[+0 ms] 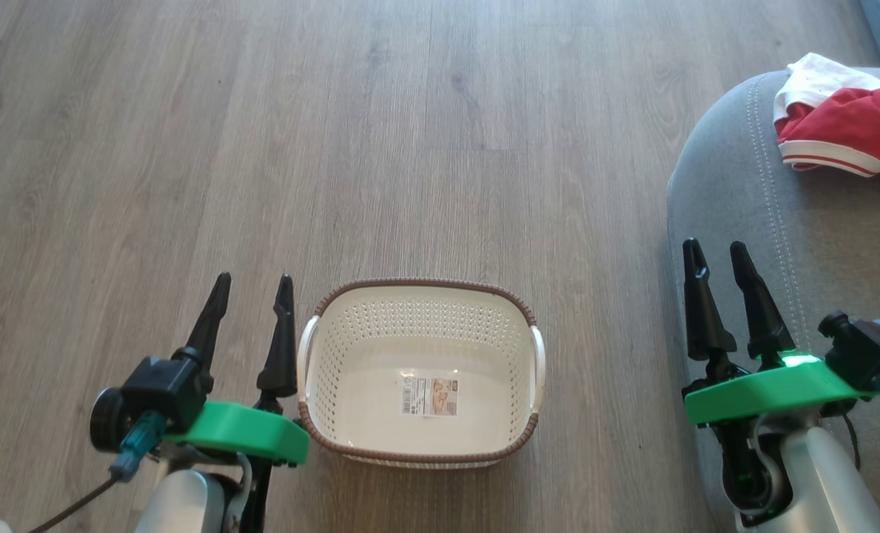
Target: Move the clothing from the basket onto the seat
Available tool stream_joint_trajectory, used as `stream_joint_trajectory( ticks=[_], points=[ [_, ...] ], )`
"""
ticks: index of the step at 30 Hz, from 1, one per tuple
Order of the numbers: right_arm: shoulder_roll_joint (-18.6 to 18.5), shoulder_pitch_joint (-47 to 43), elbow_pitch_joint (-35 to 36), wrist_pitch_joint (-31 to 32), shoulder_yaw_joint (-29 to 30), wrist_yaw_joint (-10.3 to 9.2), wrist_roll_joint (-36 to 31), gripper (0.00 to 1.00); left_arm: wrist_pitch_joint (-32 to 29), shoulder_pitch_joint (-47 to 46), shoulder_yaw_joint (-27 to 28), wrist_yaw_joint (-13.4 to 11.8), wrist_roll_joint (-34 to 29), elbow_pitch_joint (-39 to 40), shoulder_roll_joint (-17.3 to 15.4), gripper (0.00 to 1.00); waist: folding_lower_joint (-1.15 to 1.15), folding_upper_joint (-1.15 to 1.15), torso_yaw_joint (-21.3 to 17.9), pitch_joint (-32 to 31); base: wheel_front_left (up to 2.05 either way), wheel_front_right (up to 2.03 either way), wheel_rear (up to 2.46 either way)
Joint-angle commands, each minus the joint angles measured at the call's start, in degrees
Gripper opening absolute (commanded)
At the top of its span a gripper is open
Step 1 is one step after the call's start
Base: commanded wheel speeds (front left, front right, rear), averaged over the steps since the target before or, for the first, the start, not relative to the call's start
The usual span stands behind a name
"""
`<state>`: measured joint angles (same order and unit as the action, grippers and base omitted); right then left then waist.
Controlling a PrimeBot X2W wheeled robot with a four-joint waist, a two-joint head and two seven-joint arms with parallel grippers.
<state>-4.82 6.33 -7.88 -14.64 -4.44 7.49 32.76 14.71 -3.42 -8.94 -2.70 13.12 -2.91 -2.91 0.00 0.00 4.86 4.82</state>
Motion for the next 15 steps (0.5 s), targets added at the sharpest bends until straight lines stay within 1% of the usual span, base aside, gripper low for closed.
stream_joint_trajectory(
  ticks=[1,15],
  points=[
    [0.38,0.68,2.01,-0.36,-1.24,0.00,-0.38,1.00,0.29,-1.28,2.43,0.01,0.22,1.71,0.03,1.00,0.00,0.00,0.00,-0.04,0.00,0.00,0.00],
    [0.44,0.81,1.76,-0.36,-1.20,0.00,-0.54,1.00,0.29,-1.26,2.42,0.54,0.89,0.87,0.03,1.00,0.00,0.00,0.07,-0.23,0.00,0.00,0.00]
  ],
)
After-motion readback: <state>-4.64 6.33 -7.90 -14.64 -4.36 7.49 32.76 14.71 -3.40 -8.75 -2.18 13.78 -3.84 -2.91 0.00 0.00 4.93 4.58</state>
